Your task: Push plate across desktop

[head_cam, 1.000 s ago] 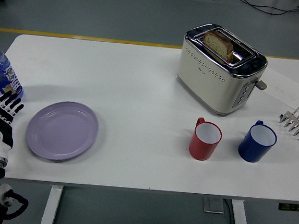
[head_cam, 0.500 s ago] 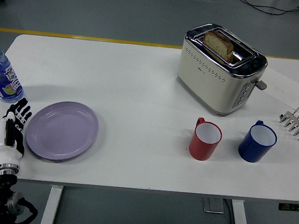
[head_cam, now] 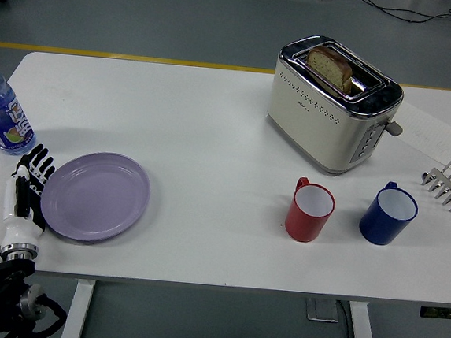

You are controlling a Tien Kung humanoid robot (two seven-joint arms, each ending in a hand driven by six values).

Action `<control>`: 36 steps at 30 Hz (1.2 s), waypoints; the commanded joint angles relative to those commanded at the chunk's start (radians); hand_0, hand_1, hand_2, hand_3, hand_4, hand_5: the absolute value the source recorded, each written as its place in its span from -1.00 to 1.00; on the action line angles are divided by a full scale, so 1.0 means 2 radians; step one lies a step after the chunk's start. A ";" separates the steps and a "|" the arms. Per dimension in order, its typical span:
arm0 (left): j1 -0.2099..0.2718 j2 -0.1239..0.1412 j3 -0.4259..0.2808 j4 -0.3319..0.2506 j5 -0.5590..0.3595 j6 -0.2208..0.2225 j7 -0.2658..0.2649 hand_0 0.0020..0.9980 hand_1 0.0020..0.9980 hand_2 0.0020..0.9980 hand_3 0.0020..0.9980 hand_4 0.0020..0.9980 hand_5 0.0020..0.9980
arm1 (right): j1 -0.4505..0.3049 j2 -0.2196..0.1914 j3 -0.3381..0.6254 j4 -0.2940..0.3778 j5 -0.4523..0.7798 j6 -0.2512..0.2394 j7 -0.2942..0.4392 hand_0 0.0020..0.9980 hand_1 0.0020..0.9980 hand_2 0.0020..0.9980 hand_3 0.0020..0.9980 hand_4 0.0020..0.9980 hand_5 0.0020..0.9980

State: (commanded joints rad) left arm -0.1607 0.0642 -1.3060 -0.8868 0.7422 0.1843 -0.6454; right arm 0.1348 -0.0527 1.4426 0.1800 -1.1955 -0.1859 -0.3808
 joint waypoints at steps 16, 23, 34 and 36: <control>-0.007 0.002 0.028 -0.010 -0.026 -0.002 0.000 0.75 0.76 0.80 0.67 -0.04 1.00 | 0.002 0.000 -0.003 0.000 0.002 0.000 -0.001 0.03 -0.03 0.19 0.09 -0.60 -0.49; -0.008 0.005 0.046 -0.013 -0.038 -0.002 0.000 0.77 0.79 0.83 0.70 -0.05 1.00 | 0.003 0.000 -0.002 0.000 0.001 0.000 -0.001 0.03 -0.04 0.19 0.09 -0.60 -0.49; -0.021 0.007 0.093 -0.020 -0.051 0.007 0.000 0.81 0.83 0.89 0.72 -0.05 1.00 | 0.003 0.001 -0.001 0.000 0.000 0.000 -0.001 0.03 -0.04 0.19 0.09 -0.60 -0.49; -0.025 0.009 0.106 -0.021 -0.056 0.010 0.000 0.81 0.83 0.89 0.72 -0.05 1.00 | 0.003 0.001 -0.001 0.000 -0.001 0.000 -0.001 0.03 -0.04 0.19 0.09 -0.60 -0.49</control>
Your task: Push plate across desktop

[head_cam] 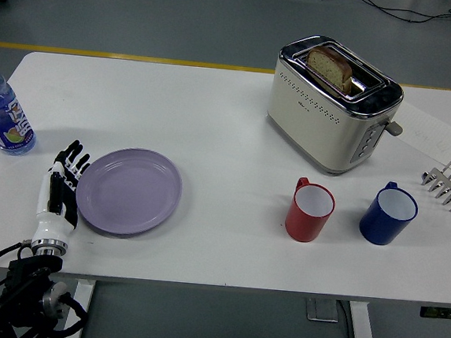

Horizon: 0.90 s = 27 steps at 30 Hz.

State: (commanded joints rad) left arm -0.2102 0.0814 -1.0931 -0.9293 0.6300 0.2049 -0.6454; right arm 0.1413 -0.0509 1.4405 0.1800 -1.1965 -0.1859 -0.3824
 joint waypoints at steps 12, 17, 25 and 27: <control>-0.027 -0.007 0.053 0.005 -0.023 0.004 0.000 0.81 0.82 0.88 0.79 -0.05 1.00 | -0.001 -0.001 0.002 0.000 -0.004 0.001 0.001 0.03 -0.04 0.19 0.09 -0.59 -0.49; -0.035 -0.007 0.078 0.007 -0.035 0.005 0.000 0.82 0.83 0.88 0.79 -0.04 1.00 | -0.002 0.000 0.001 0.000 -0.003 0.001 0.000 0.03 -0.04 0.19 0.09 -0.59 -0.50; -0.044 -0.006 0.118 0.008 -0.055 0.007 0.000 0.82 0.83 0.88 0.80 -0.04 0.99 | -0.005 -0.001 -0.002 0.000 -0.002 0.001 -0.001 0.04 -0.04 0.19 0.09 -0.59 -0.49; -0.044 -0.007 0.120 0.008 -0.056 0.007 0.000 0.82 0.83 0.88 0.80 -0.05 0.98 | -0.005 -0.001 -0.002 0.000 -0.002 0.001 -0.001 0.03 -0.04 0.19 0.09 -0.59 -0.49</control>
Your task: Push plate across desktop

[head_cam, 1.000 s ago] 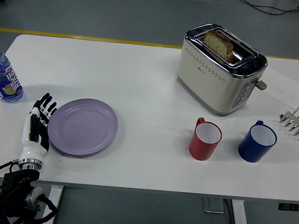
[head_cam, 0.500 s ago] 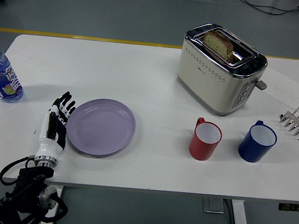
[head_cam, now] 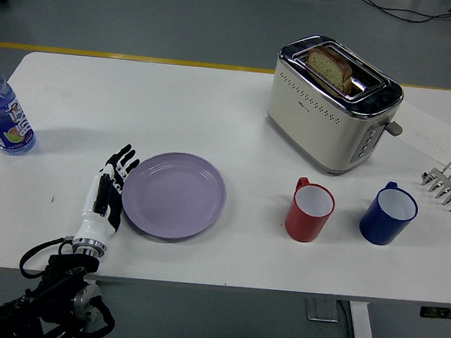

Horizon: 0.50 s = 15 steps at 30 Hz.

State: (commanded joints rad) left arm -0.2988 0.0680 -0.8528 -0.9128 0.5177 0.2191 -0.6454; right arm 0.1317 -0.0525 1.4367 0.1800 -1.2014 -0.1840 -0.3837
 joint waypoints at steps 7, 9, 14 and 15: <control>-0.011 -0.001 0.031 -0.003 -0.012 0.004 0.000 0.82 0.83 0.88 0.81 -0.06 0.97 | -0.002 0.000 -0.001 0.000 0.001 0.000 0.001 0.04 -0.04 0.19 0.09 -0.58 -0.49; -0.014 -0.002 0.040 -0.003 -0.015 0.005 0.000 0.82 0.83 0.88 0.81 -0.06 0.97 | -0.002 0.000 0.000 0.000 0.000 0.000 0.000 0.04 -0.04 0.19 0.09 -0.58 -0.49; -0.028 -0.008 0.069 0.006 -0.029 0.007 0.000 0.82 0.83 0.88 0.81 -0.06 0.96 | -0.003 -0.001 -0.001 0.000 0.001 0.000 0.001 0.04 -0.04 0.19 0.09 -0.58 -0.49; -0.030 -0.009 0.072 0.007 -0.030 0.007 0.000 0.82 0.83 0.88 0.81 -0.06 0.96 | -0.003 -0.001 -0.001 0.000 0.001 0.000 0.001 0.04 -0.04 0.19 0.09 -0.58 -0.49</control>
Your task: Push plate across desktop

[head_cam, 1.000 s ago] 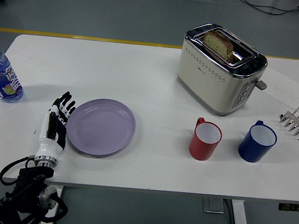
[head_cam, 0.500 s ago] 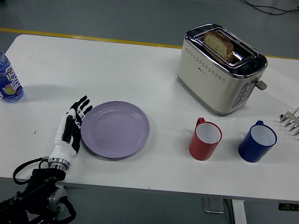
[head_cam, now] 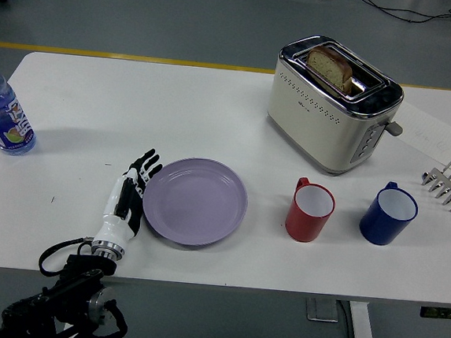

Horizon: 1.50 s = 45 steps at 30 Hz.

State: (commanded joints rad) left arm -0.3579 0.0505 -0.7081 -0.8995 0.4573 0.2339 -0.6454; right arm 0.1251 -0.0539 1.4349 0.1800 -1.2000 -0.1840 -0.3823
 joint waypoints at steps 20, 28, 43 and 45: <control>-0.036 -0.017 0.067 0.002 -0.017 -0.003 0.000 0.81 0.83 0.88 0.81 -0.07 0.92 | -0.001 -0.002 -0.003 0.000 0.004 -0.002 0.001 0.04 -0.04 0.19 0.09 -0.58 -0.49; -0.040 -0.020 0.073 0.000 -0.018 -0.004 0.000 0.81 0.82 0.88 0.80 -0.07 0.92 | -0.002 -0.002 -0.003 0.000 0.005 -0.003 0.001 0.04 -0.04 0.19 0.09 -0.58 -0.49; -0.038 -0.021 0.062 0.001 -0.015 0.001 0.000 0.81 0.82 0.88 0.79 -0.08 0.91 | -0.002 -0.002 -0.004 0.000 0.007 -0.004 0.001 0.04 -0.04 0.19 0.09 -0.58 -0.49; -0.033 -0.020 0.043 0.002 -0.006 0.010 0.000 0.76 0.78 0.85 0.78 -0.08 0.90 | -0.001 -0.002 -0.005 0.000 0.009 -0.004 0.002 0.04 -0.04 0.19 0.09 -0.58 -0.50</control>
State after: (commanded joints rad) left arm -0.4235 0.0097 -0.6226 -0.8951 0.4450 0.2547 -0.6454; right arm 0.1224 -0.0584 1.4242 0.1800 -1.1817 -0.1924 -0.3792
